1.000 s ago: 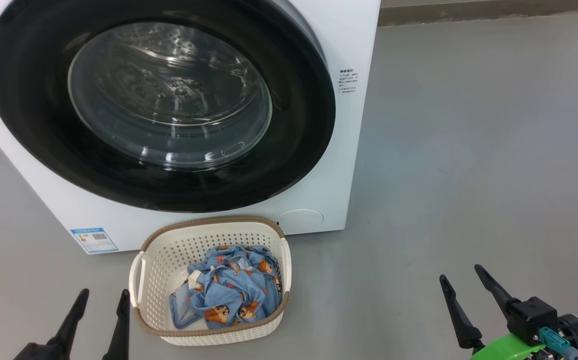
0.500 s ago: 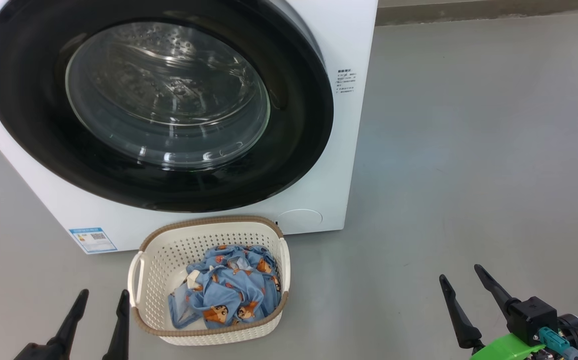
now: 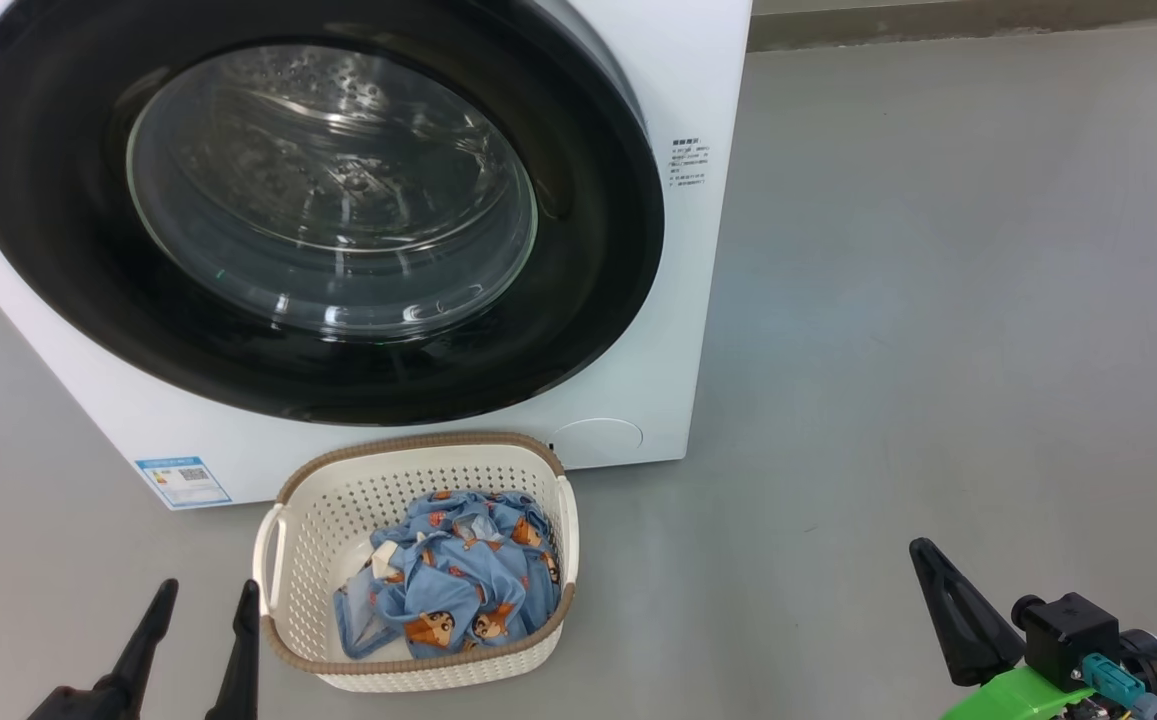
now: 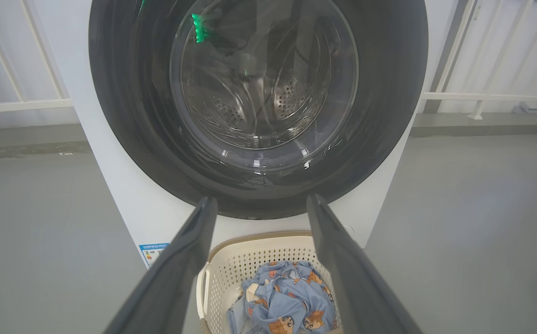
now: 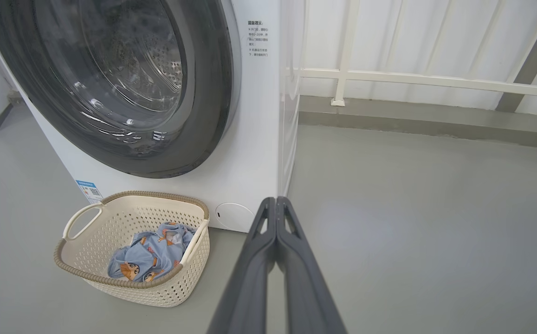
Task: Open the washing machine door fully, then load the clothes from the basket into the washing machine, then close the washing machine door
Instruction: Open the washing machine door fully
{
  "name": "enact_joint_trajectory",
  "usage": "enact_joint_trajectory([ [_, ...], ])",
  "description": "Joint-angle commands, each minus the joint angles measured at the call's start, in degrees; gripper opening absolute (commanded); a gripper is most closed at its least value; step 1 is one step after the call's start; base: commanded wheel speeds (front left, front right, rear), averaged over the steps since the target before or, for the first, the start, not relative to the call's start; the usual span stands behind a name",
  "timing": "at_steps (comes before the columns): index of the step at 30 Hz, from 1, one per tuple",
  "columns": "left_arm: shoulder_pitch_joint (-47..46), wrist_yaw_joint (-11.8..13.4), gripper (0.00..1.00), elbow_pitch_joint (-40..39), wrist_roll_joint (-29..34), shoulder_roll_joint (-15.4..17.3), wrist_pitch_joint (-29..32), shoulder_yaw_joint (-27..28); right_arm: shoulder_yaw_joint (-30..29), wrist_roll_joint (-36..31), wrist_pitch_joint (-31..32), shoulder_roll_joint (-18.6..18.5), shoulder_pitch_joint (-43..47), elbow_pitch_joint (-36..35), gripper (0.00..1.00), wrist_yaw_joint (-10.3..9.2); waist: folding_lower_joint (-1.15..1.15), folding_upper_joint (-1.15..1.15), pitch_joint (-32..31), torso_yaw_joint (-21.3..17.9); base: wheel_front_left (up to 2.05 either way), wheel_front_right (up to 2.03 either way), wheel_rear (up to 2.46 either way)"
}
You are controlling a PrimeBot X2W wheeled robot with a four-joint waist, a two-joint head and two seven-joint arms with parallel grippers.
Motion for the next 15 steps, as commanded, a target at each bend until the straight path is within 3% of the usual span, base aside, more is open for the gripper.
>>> enact_joint_trajectory([
  [1,-0.96,-0.1,1.0,-1.23,-0.51,0.74,-0.38,1.67,1.61,0.49,-0.7,-0.89,-2.34,-1.24,0.0,-0.06,0.0,0.0,0.01,-0.03,0.0,0.0,0.0],
  [6,-0.99,-0.1,1.0,-1.2,-0.58,0.74,-0.38,1.62,1.42,3.14,-0.7,-0.13,-2.26,-1.2,0.0,-0.06,0.0,0.0,0.09,-0.08,0.0,0.0,0.0],
  [15,-0.82,-0.1,1.0,-1.12,-1.01,0.74,-0.38,1.45,-1.88,19.22,-0.7,2.51,-2.15,1.04,0.0,-0.06,-0.01,0.0,0.32,0.07,0.0,0.0,0.0],
])
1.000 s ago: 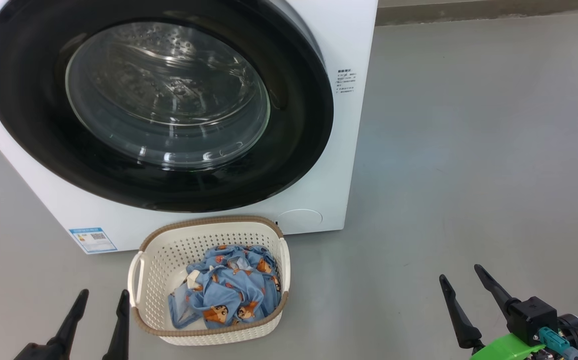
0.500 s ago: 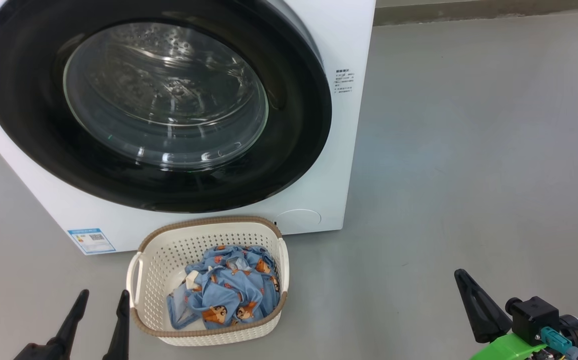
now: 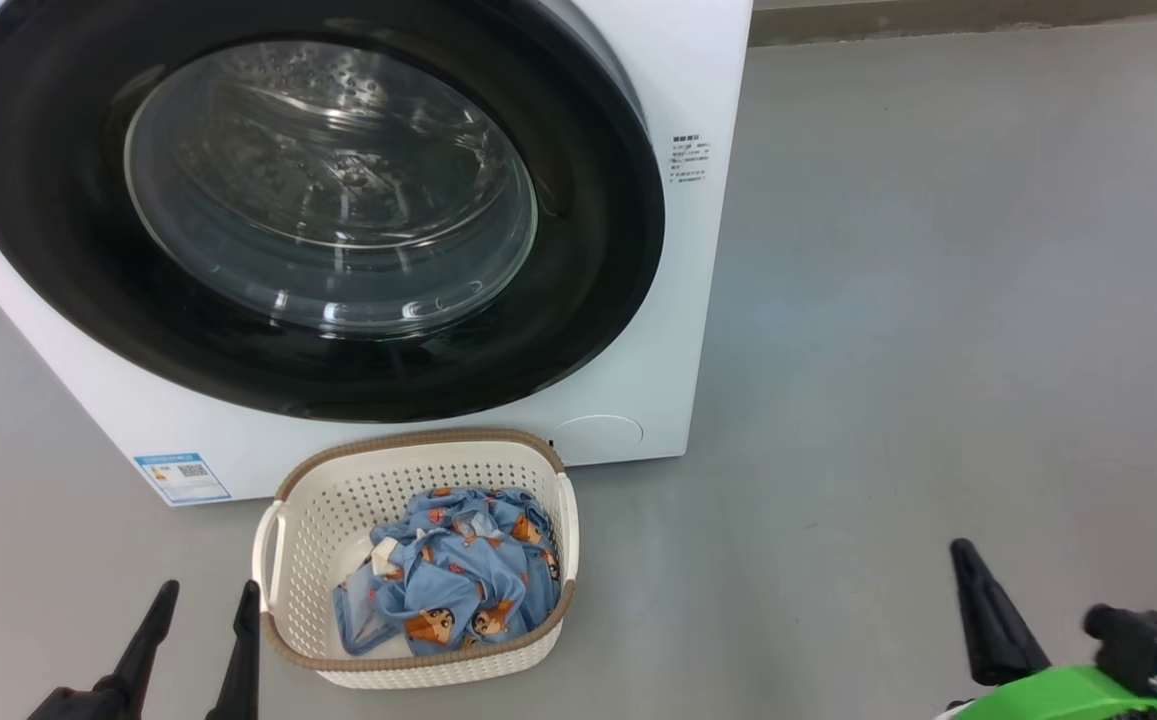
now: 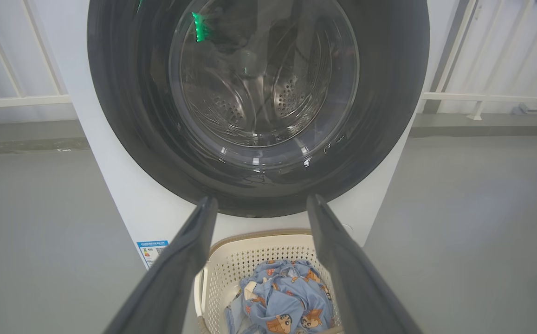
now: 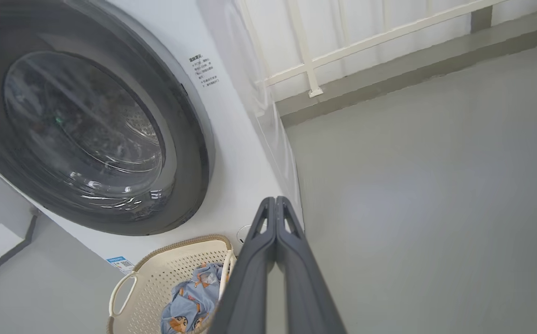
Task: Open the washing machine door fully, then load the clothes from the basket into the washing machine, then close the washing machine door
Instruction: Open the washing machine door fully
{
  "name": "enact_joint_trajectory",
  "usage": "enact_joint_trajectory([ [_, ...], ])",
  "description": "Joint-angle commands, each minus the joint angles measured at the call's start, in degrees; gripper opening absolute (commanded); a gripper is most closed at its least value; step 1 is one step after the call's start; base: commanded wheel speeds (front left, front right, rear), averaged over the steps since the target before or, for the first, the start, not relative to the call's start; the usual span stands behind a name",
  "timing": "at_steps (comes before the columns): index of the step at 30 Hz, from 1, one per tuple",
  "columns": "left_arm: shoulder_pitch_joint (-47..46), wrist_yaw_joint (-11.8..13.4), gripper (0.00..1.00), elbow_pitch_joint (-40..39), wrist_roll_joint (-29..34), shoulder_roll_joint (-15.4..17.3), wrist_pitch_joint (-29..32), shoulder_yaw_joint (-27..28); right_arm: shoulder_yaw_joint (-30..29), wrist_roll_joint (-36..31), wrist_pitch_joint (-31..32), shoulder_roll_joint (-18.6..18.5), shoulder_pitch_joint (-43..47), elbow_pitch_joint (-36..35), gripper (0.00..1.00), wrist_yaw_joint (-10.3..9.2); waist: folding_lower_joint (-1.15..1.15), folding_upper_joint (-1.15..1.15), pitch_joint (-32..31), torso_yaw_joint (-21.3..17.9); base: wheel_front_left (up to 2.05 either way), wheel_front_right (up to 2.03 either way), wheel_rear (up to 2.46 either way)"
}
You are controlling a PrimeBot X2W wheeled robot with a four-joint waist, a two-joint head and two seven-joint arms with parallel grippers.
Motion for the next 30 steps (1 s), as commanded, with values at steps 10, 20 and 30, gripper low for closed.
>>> enact_joint_trajectory([
  [10,-0.78,-0.1,1.0,-2.06,-1.45,0.74,-0.38,0.74,-5.96,34.56,-0.7,-0.27,-8.9,6.26,0.0,-0.06,0.0,0.0,2.27,0.5,0.0,0.0,0.0],
  [20,-3.91,-0.12,1.0,-3.35,-0.34,0.74,-0.38,0.67,-9.03,58.48,3.7,-6.45,-19.84,9.88,0.0,-0.06,0.0,0.0,10.63,1.22,0.0,0.0,0.0],
  [30,-8.32,-0.12,1.0,-5.17,-0.27,1.22,-0.38,1.1,-11.32,69.22,14.98,-8.5,-29.19,4.63,0.0,-0.06,0.0,0.0,21.47,2.54,0.0,0.0,0.0],
])
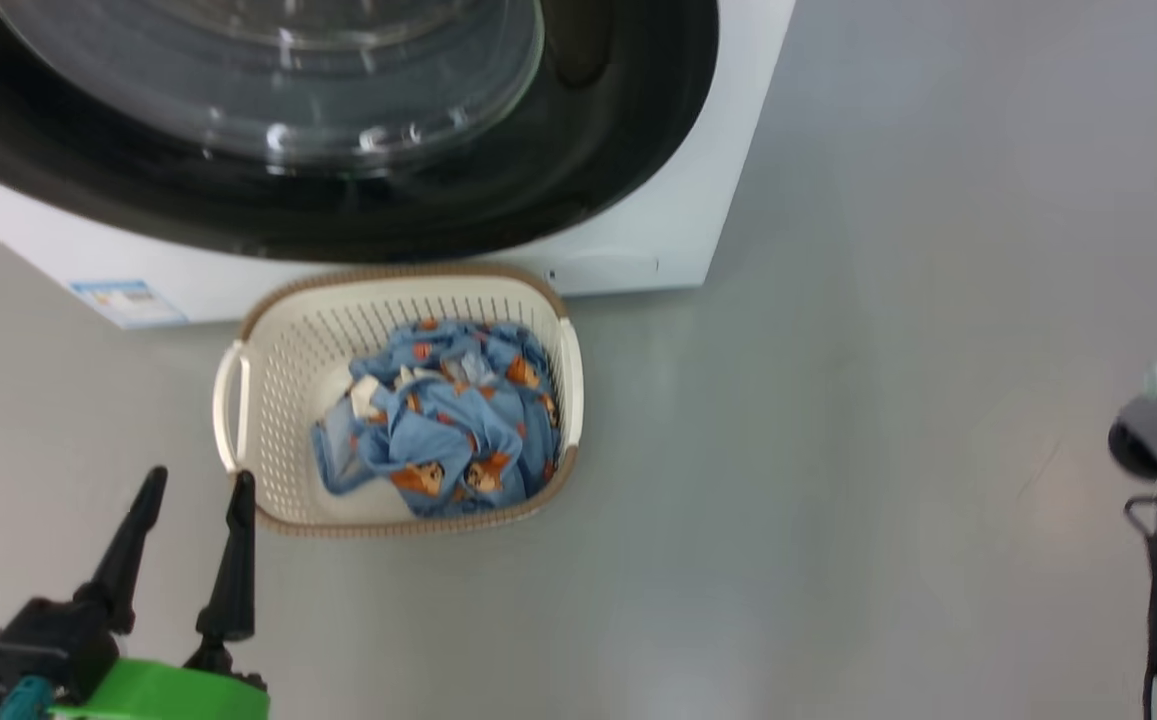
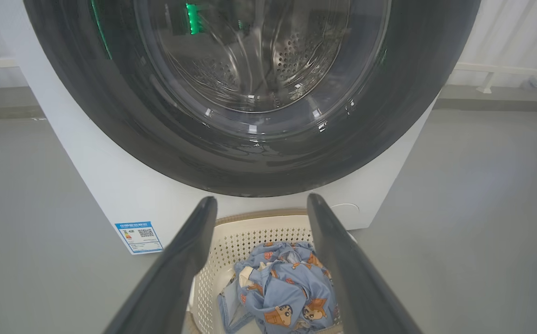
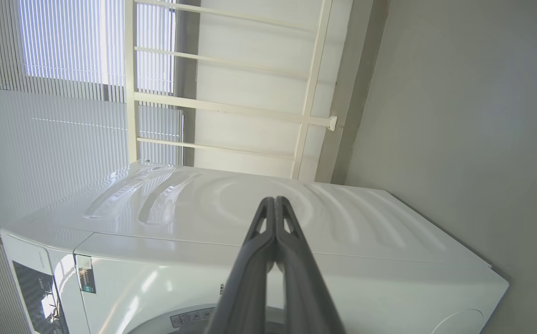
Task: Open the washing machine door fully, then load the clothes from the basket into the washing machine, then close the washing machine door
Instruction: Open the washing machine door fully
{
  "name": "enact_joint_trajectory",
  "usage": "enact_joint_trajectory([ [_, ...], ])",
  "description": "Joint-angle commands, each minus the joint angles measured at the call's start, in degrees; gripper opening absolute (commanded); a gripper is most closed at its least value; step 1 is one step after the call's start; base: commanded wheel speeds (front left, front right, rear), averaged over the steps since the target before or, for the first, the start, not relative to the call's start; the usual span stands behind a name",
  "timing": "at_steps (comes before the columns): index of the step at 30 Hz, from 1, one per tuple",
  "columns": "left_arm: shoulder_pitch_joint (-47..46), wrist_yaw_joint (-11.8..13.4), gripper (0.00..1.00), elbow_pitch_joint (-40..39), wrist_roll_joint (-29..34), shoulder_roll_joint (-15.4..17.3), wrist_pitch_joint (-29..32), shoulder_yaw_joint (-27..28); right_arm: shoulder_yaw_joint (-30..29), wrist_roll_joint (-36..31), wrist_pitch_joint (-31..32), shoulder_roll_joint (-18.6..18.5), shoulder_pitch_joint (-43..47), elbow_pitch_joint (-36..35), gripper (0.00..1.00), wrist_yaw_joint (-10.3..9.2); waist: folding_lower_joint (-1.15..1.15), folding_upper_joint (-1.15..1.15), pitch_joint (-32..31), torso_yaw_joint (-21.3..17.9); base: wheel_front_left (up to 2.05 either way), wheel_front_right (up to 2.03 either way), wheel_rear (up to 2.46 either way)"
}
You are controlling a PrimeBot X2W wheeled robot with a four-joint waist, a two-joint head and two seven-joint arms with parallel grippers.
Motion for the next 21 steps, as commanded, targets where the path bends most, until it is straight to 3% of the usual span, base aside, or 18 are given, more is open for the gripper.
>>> enact_joint_trajectory([
  [1,-1.57,-0.08,1.0,-1.7,0.31,1.14,-0.37,1.96,0.62,0.48,0.9,-1.04,-1.53,-1.89,0.0,-0.06,-0.01,0.0,5.38,1.29,0.0,0.0,0.0],
  [8,-2.68,-0.08,1.0,-1.75,0.23,1.23,-0.37,1.8,-0.59,1.23,6.68,-1.25,-7.53,-2.52,0.0,-0.06,-0.01,0.0,8.91,2.59,0.0,0.0,0.0],
  [21,-3.42,-0.08,1.0,-2.79,0.27,1.61,-0.37,0.35,4.59,-2.08,16.28,-2.14,-20.07,-2.42,0.0,-0.06,-0.01,0.0,11.61,5.87,0.0,0.0,0.0],
])
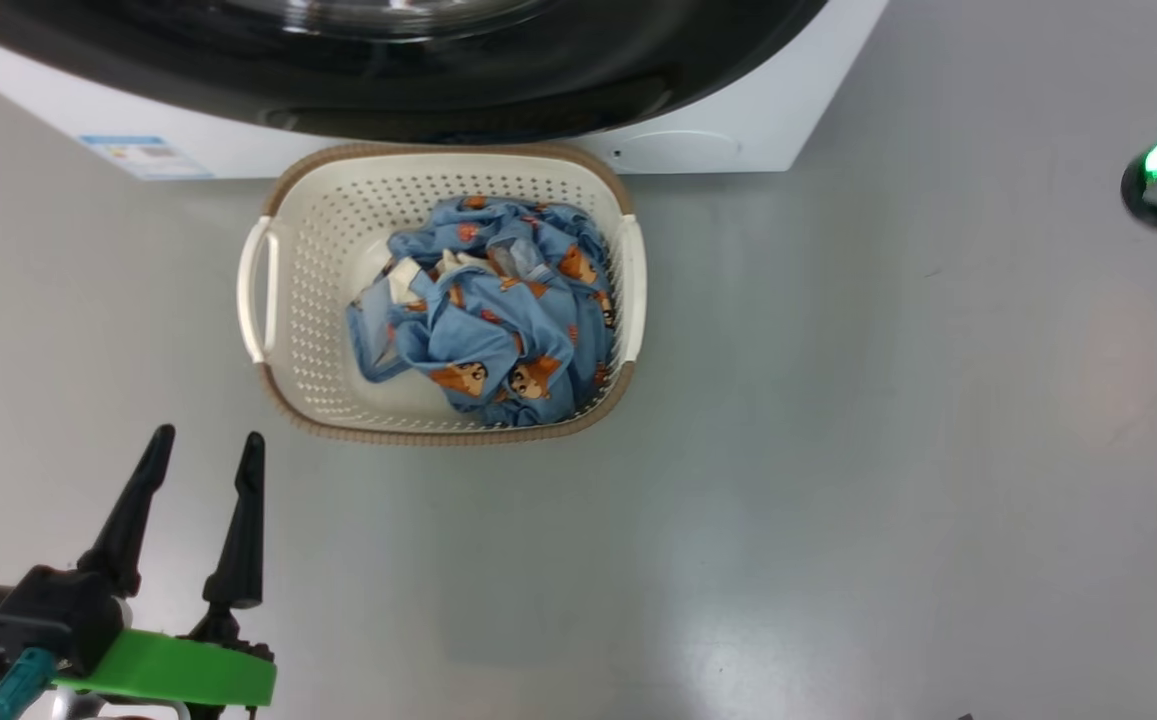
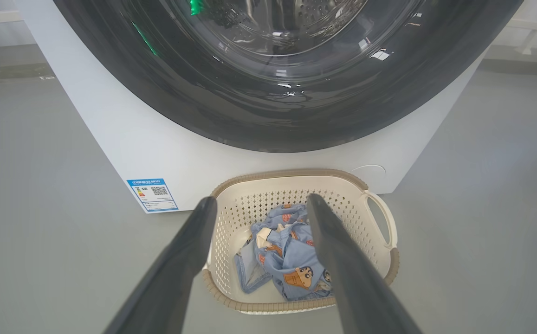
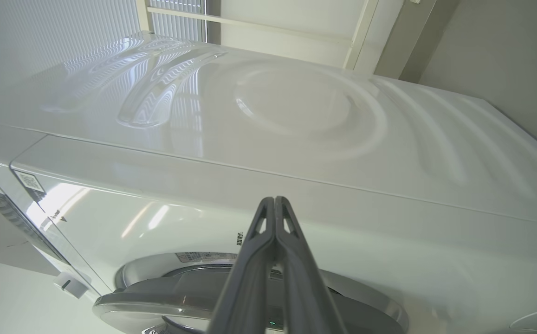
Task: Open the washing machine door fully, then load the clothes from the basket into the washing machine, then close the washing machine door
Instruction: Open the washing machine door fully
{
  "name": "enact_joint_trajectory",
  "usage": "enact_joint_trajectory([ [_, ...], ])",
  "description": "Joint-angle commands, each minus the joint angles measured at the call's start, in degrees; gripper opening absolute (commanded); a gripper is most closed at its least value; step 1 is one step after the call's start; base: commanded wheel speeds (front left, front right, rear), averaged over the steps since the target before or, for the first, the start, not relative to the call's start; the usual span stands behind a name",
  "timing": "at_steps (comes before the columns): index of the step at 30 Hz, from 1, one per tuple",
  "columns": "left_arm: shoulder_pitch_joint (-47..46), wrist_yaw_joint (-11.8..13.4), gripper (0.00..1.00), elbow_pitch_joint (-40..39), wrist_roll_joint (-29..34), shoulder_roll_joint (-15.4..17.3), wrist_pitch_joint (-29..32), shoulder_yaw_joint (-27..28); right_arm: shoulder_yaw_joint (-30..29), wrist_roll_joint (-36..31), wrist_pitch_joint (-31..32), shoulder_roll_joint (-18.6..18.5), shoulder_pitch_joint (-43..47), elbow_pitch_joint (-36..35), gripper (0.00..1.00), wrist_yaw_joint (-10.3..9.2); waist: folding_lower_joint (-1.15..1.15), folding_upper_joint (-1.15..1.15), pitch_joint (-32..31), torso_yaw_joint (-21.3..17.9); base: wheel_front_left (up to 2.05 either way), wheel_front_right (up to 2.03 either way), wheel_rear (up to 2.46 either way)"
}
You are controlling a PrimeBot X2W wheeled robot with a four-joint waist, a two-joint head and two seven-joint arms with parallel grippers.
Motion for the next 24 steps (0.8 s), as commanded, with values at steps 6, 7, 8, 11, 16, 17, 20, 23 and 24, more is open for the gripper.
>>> enact_joint_trajectory([
  [6,-0.93,-0.09,1.0,-1.77,-0.07,0.67,-0.37,1.03,2.08,-1.46,2.83,-0.72,-5.46,-2.33,0.0,-0.06,0.0,0.0,1.94,3.37,0.0,0.0,0.0],
  [7,-0.93,-0.09,1.0,-1.77,-0.07,0.67,-0.37,1.03,2.08,-1.46,2.83,-0.72,-5.46,-2.33,0.0,-0.06,0.0,0.0,1.94,3.37,0.0,0.0,0.0],
  [8,-0.92,-0.09,1.0,-1.76,-0.08,0.61,-0.37,1.03,2.45,-1.53,3.41,-0.74,-5.98,-2.34,0.0,-0.06,0.0,0.0,2.14,3.7,0.0,0.0,0.0],
  [11,-0.8,-0.09,1.0,-1.78,-0.1,0.47,-0.37,1.25,3.72,-1.51,5.31,-0.4,-7.31,-2.57,0.0,-0.06,0.0,0.0,2.48,4.43,0.0,0.0,0.0],
  [16,-0.86,-0.09,1.0,-1.87,-0.08,0.31,-0.37,1.44,5.54,-1.49,8.02,0.46,-8.93,-2.92,0.0,-0.06,0.0,0.0,2.64,5.43,0.0,0.0,0.0],
  [17,-0.83,-0.09,1.0,-1.86,-0.09,0.28,-0.37,1.37,5.99,-1.69,8.47,0.55,-9.17,-2.87,0.0,-0.06,0.0,0.0,2.64,5.62,0.0,0.0,0.0],
  [20,-0.66,-0.09,1.0,-1.85,-0.17,0.24,-0.37,1.11,6.97,-1.9,9.62,0.88,-10.1,-2.65,0.0,-0.06,0.0,0.0,2.67,6.18,0.0,0.0,0.0],
  [23,-0.51,-0.09,1.0,-1.96,-0.22,0.21,-0.37,0.9,7.63,-1.99,10.66,0.95,-11.26,-2.39,0.0,-0.06,0.0,0.0,2.9,6.75,0.0,0.0,0.0],
  [24,-0.44,-0.09,1.0,-2.0,-0.28,0.2,-0.37,0.83,7.84,-2.1,10.95,0.9,-11.64,-2.29,0.0,-0.06,0.0,0.0,3.04,6.96,0.0,0.0,0.0],
])
